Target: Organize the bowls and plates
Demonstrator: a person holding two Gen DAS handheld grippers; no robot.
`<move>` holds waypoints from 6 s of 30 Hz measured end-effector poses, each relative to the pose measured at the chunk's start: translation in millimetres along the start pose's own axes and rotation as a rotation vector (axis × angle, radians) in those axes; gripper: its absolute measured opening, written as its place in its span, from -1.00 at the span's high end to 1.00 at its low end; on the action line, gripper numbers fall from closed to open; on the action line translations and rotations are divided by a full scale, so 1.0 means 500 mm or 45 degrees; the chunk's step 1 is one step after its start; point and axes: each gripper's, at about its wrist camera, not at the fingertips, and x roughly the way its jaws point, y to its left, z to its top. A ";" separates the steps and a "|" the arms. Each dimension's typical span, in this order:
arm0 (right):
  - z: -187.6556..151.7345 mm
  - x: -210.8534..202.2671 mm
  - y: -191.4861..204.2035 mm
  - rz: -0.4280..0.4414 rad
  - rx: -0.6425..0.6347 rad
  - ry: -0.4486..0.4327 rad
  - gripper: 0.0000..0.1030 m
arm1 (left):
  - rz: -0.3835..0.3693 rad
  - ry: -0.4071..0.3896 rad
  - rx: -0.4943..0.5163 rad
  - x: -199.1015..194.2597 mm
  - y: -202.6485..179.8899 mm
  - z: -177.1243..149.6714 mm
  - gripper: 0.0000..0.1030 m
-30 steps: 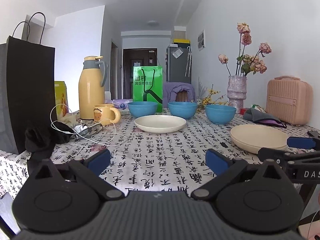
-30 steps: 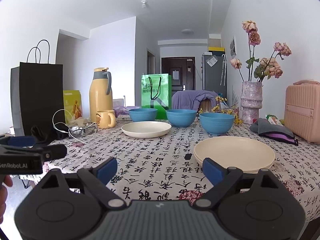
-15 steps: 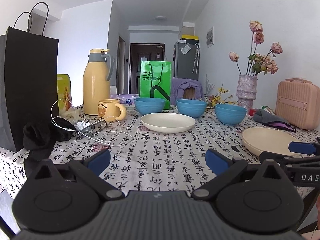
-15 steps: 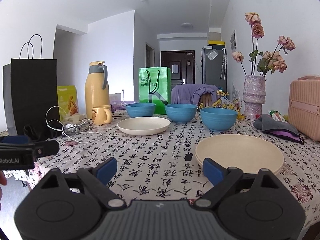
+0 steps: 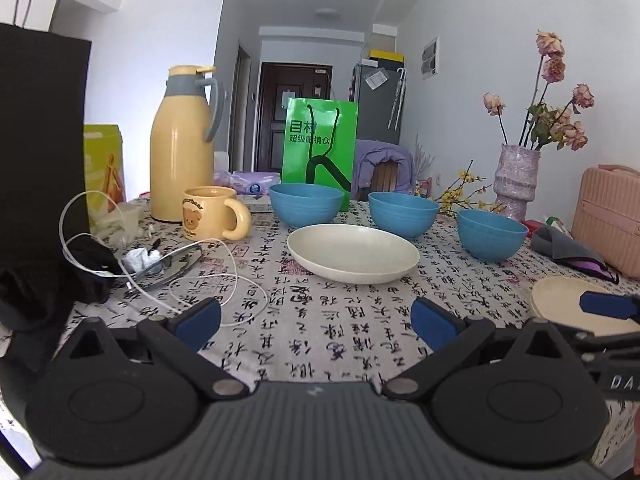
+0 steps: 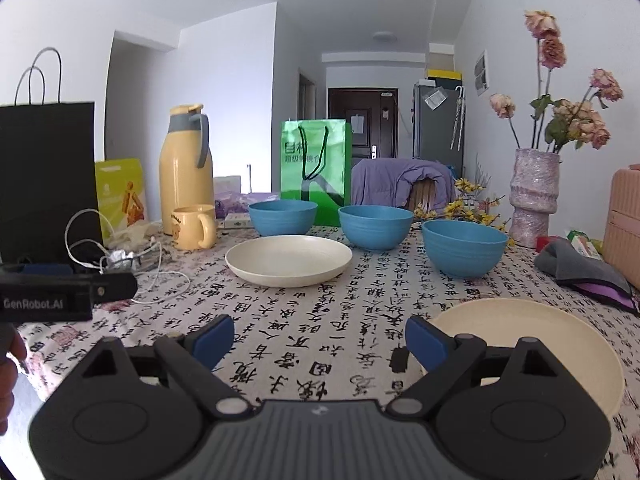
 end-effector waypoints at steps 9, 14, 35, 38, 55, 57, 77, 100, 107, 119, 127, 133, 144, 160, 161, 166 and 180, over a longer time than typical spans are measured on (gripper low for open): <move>0.070 0.145 0.001 0.012 0.030 0.095 -0.79 | -0.025 0.043 0.048 0.132 0.020 0.065 -1.00; 0.105 0.228 -0.018 0.005 0.126 0.125 -0.76 | -0.043 0.118 0.037 0.226 0.034 0.096 -0.99; 0.138 0.556 -0.047 -0.036 0.278 0.405 -0.06 | -0.059 0.406 -0.012 0.549 0.069 0.122 0.48; 0.129 0.572 -0.055 -0.052 0.333 0.431 0.31 | -0.046 0.412 -0.004 0.555 0.072 0.115 0.62; 0.118 0.448 -0.036 -0.055 0.315 0.418 0.68 | -0.017 0.392 -0.058 0.387 0.070 0.099 0.68; 0.110 0.410 -0.021 -0.047 0.293 0.413 0.67 | -0.015 0.389 -0.072 0.345 0.071 0.090 0.68; 0.014 0.036 0.080 0.018 0.159 0.303 0.65 | 0.056 0.326 -0.140 -0.031 0.059 -0.016 0.68; 0.005 -0.036 -0.004 -0.013 0.225 0.207 0.67 | 0.015 0.306 -0.085 -0.050 -0.052 -0.007 0.67; 0.006 -0.043 -0.083 -0.084 0.247 0.190 0.68 | -0.041 0.301 -0.056 -0.014 -0.136 0.005 0.67; -0.005 -0.022 -0.246 -0.170 0.313 0.217 0.67 | -0.114 0.345 0.006 0.057 -0.277 0.004 0.67; -0.024 0.000 -0.323 -0.189 0.362 0.238 0.67 | -0.132 0.390 0.063 0.093 -0.343 -0.007 0.65; -0.036 0.007 -0.372 -0.215 0.385 0.240 0.65 | -0.155 0.395 0.122 0.115 -0.391 -0.010 0.64; -0.042 -0.009 -0.376 -0.437 0.134 0.143 -0.02 | -0.246 0.400 0.249 0.157 -0.475 -0.027 0.54; -0.024 -0.034 -0.356 -0.439 0.148 0.118 -0.06 | -0.308 0.319 0.218 0.129 -0.426 -0.028 0.23; -0.020 -0.036 -0.348 -0.435 0.141 0.115 -0.06 | -0.311 0.303 0.197 0.119 -0.413 -0.024 0.21; -0.003 -0.055 -0.286 -0.392 0.094 0.078 -0.08 | -0.286 0.217 0.150 0.060 -0.350 -0.009 0.10; -0.054 -0.193 -0.121 -0.148 0.036 -0.072 -0.67 | -0.218 -0.036 0.062 -0.178 -0.205 -0.075 -0.94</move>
